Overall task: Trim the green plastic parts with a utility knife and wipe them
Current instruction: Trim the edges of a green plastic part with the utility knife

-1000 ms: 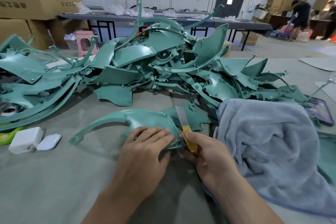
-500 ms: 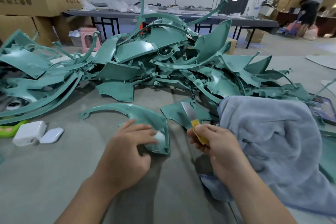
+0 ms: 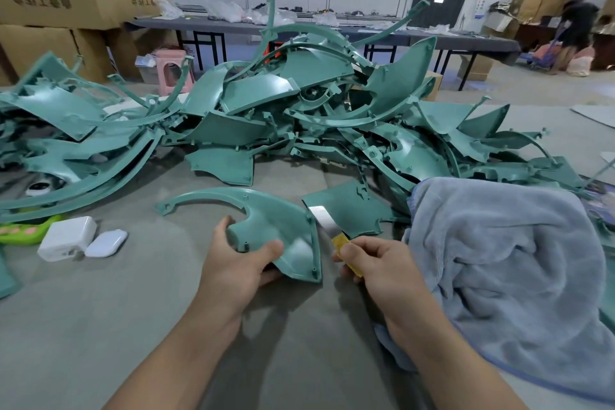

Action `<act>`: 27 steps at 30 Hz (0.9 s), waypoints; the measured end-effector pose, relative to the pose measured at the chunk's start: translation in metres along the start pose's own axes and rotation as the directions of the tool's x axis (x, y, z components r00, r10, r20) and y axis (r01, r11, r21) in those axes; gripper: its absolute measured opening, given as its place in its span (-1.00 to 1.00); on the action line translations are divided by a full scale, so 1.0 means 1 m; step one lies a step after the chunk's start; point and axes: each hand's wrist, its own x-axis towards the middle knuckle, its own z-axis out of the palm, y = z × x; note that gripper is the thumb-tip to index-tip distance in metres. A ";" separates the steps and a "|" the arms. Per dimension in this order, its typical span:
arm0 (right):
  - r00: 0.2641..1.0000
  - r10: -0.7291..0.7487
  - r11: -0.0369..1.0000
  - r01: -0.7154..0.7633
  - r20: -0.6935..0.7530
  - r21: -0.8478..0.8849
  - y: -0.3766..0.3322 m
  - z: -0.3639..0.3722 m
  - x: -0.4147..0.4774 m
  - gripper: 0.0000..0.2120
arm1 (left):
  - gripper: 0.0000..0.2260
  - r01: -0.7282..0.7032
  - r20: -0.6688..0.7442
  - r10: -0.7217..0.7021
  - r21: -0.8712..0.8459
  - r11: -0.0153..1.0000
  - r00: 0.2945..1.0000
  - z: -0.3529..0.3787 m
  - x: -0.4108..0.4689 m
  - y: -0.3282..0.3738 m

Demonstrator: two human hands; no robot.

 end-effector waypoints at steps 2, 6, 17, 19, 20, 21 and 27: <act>1.000 -0.026 1.000 0.026 0.006 -0.012 0.000 -0.002 0.000 -0.74 | -0.30 0.015 -0.007 -0.014 0.009 1.000 1.000 -0.004 0.007 -0.002; 0.992 -0.127 0.985 0.126 -0.001 -0.120 0.003 -0.006 -0.002 -0.73 | -0.12 -0.019 -0.151 0.044 0.165 0.986 0.988 -0.024 0.018 0.009; 0.896 -0.221 0.742 0.410 0.385 -0.530 -0.001 -0.001 -0.014 -0.95 | -0.93 -0.168 -0.146 0.221 0.310 0.936 0.964 -0.039 0.021 0.006; 0.882 -0.247 0.729 0.442 0.402 -0.523 -0.002 -0.001 -0.012 -0.94 | -0.95 -0.142 -0.120 0.186 0.305 0.942 0.975 -0.040 0.022 0.009; 0.879 -0.268 0.731 0.452 0.394 -0.511 -0.001 0.000 -0.010 -0.92 | -0.94 -0.130 -0.108 0.166 0.284 0.950 0.980 -0.040 0.022 0.010; 0.880 -0.289 0.742 0.454 0.377 -0.492 -0.001 0.001 -0.009 -0.91 | -0.93 -0.122 -0.097 0.150 0.251 0.960 0.984 -0.040 0.021 0.012; 0.862 -0.329 0.822 0.462 0.385 -0.333 0.000 0.007 -0.013 -0.92 | -0.91 -0.086 0.009 0.086 0.007 0.996 0.996 -0.036 0.014 0.020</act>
